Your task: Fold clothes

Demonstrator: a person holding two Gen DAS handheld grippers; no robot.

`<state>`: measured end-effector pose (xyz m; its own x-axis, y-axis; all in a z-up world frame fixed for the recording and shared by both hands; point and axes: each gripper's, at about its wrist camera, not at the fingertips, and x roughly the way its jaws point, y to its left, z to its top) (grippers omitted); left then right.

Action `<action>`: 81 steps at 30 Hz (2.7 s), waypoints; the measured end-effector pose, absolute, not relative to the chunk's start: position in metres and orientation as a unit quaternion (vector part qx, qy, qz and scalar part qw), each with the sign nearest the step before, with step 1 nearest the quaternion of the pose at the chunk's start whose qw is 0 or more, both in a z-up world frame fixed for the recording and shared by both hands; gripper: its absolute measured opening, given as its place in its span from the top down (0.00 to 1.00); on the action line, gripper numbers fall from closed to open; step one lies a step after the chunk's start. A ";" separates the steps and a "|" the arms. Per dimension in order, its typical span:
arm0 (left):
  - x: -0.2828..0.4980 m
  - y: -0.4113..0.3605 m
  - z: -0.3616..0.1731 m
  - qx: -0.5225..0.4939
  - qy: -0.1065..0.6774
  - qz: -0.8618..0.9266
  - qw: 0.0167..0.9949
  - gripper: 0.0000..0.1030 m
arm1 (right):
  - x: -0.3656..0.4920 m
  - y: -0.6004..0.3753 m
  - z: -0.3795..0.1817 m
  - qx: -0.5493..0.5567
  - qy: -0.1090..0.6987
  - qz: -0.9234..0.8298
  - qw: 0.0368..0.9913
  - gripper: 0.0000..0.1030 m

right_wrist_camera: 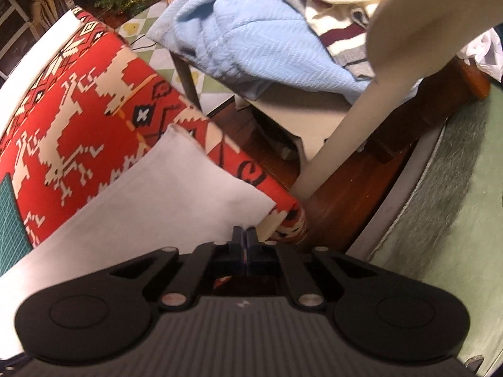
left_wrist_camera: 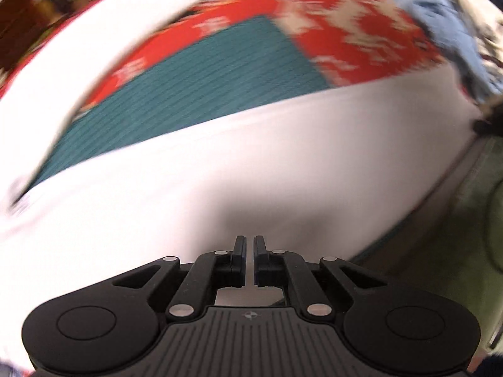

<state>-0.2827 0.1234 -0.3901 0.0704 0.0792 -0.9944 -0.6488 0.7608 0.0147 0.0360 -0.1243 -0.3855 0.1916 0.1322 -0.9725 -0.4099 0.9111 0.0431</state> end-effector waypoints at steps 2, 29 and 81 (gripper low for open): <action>-0.308 0.138 -0.383 -0.239 0.629 0.297 0.677 0.94 | 0.039 -0.127 -0.388 -0.112 0.617 0.175 0.759 0.98; -0.565 0.230 -0.404 -0.386 0.489 0.518 0.586 0.12 | -0.197 0.088 -0.366 -0.311 0.557 0.373 0.674 0.01; -0.755 0.243 -0.382 -0.506 0.359 0.647 0.444 0.75 | -0.133 -0.001 -0.366 -0.119 0.659 0.227 0.707 0.58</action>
